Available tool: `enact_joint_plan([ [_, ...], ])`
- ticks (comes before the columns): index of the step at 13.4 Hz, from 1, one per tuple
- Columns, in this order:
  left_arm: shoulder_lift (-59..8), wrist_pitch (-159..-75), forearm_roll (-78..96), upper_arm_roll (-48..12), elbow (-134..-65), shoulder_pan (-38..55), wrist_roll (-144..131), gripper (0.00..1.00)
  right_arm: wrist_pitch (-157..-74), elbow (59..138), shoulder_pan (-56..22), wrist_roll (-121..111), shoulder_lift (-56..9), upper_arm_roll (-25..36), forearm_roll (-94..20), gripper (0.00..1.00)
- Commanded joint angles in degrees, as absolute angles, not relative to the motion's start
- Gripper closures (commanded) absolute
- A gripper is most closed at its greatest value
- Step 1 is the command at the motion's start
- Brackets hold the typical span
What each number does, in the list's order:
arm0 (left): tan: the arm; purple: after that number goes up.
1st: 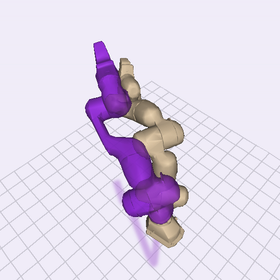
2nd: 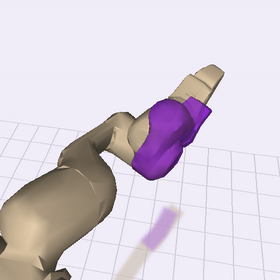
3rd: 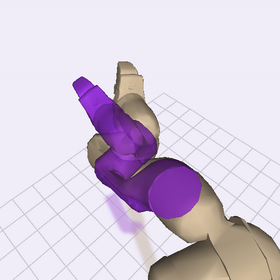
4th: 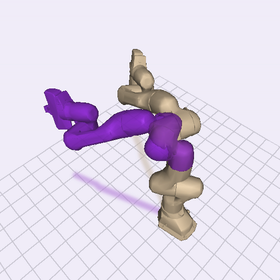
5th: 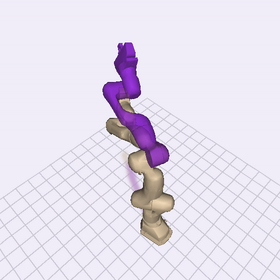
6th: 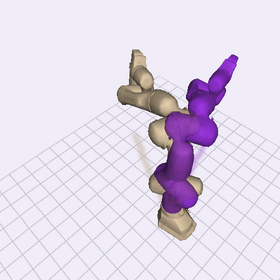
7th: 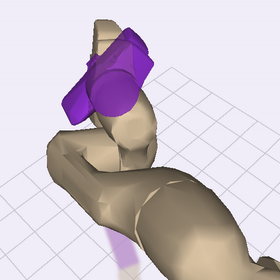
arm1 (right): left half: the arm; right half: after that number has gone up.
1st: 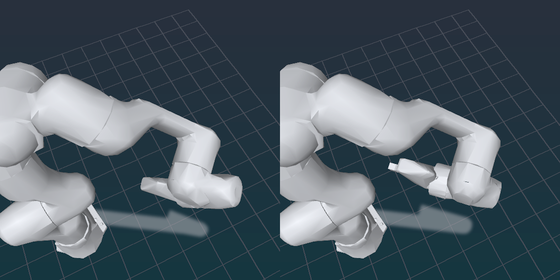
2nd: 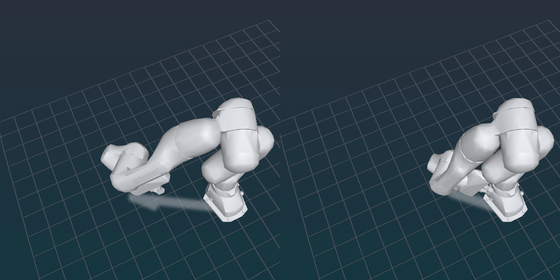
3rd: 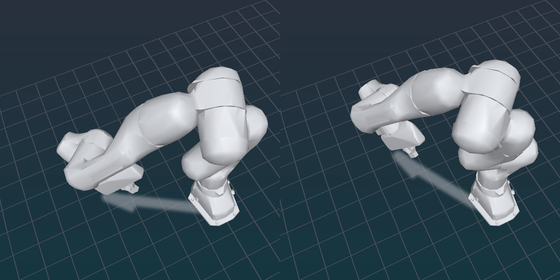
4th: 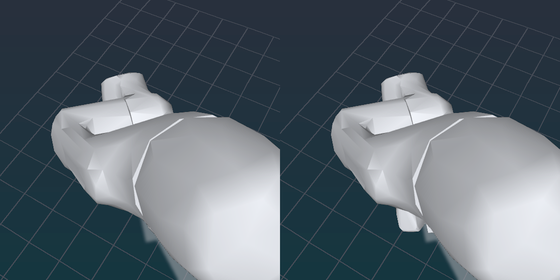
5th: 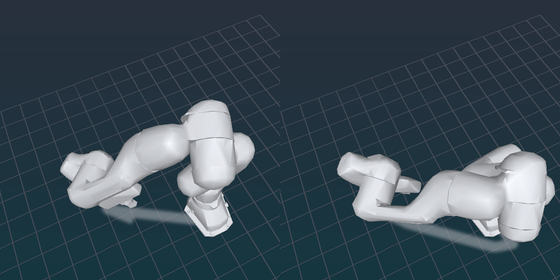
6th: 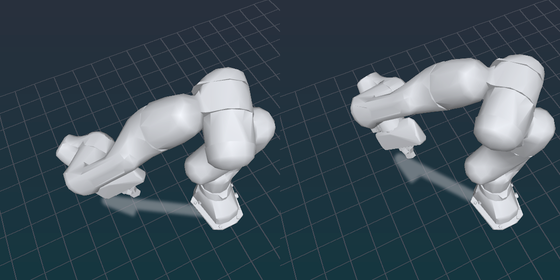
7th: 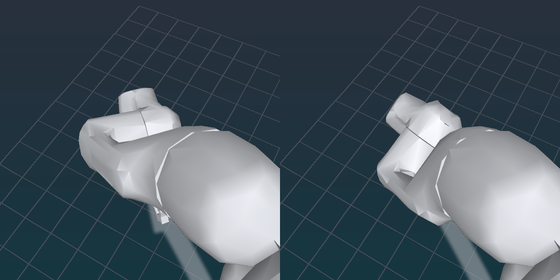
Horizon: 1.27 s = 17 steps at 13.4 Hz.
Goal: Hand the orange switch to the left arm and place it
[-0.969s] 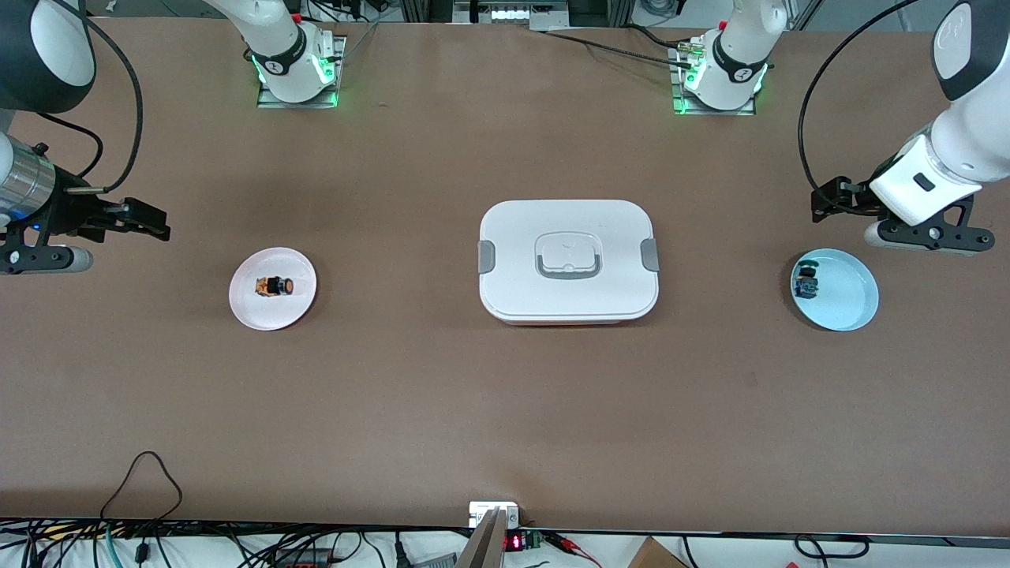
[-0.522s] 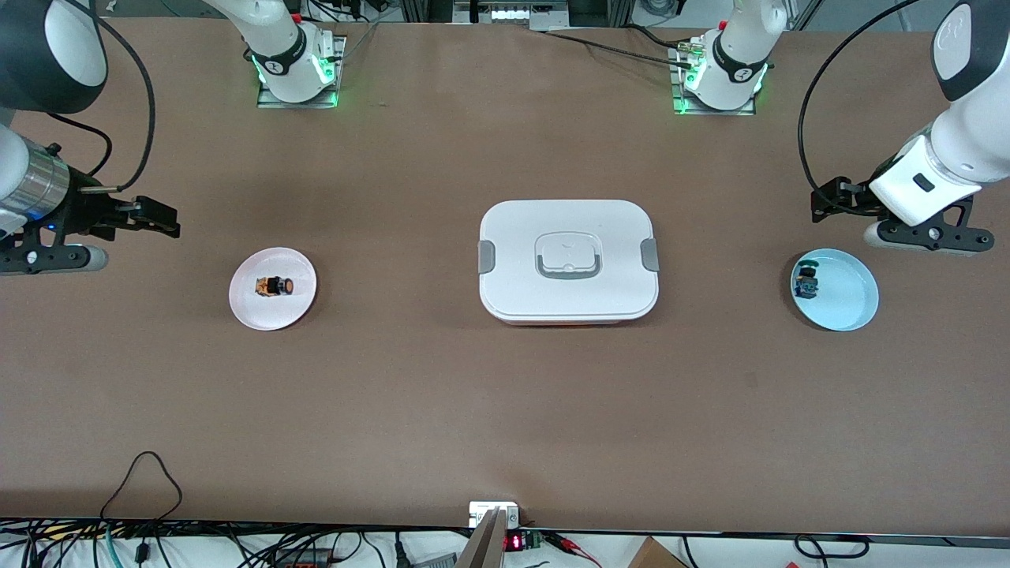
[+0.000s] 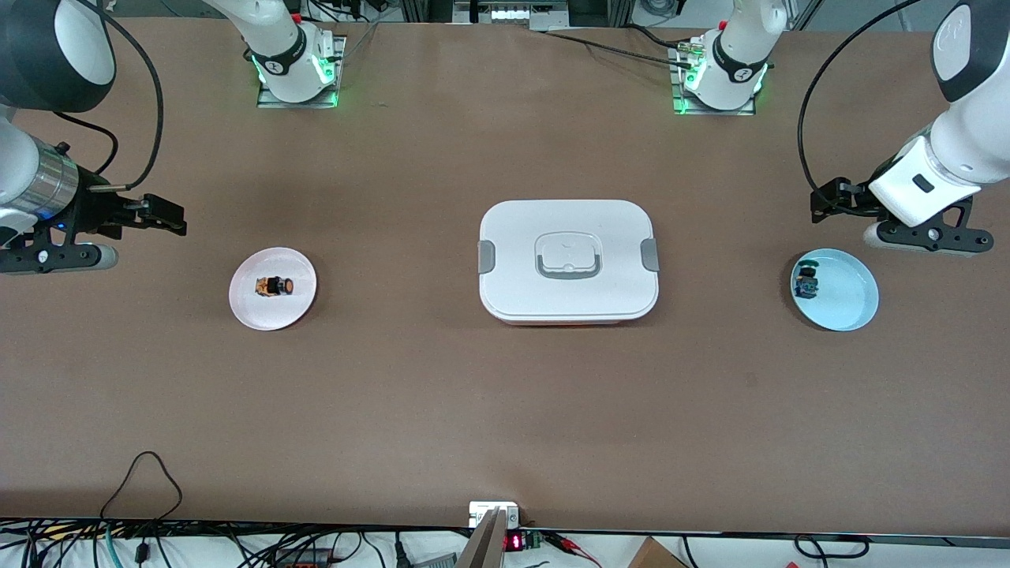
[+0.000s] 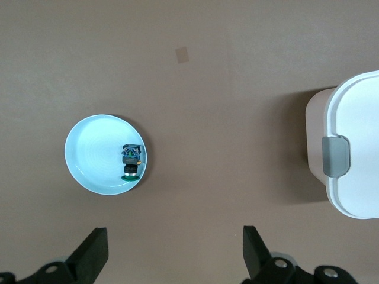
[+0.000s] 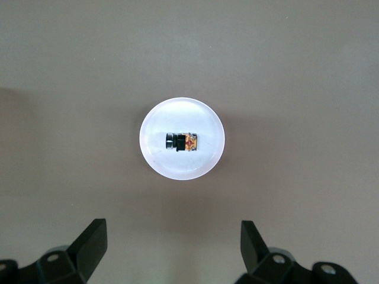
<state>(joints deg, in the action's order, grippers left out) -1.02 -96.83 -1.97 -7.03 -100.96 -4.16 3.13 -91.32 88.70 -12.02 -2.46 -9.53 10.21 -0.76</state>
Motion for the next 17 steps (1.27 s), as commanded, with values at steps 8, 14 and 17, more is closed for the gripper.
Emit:
enact_joint_plan([
  [8,-1.8,-95.5,-0.8,-7.3,-99.1,-4.4,3.4,0.00,-90.1,87.6,-12.1,-2.7,-9.4,10.3,-0.6,0.00],
  [14,-1.7,-95.4,-0.8,-7.3,-99.1,-4.4,3.5,0.00,-90.5,86.4,-12.0,-2.5,-9.8,10.5,-0.3,0.00],
  [17,-1.8,-95.4,-0.8,-7.3,-99.2,-4.5,3.6,0.00,-90.7,86.1,-11.6,-2.5,-9.3,10.9,-0.4,0.00],
])
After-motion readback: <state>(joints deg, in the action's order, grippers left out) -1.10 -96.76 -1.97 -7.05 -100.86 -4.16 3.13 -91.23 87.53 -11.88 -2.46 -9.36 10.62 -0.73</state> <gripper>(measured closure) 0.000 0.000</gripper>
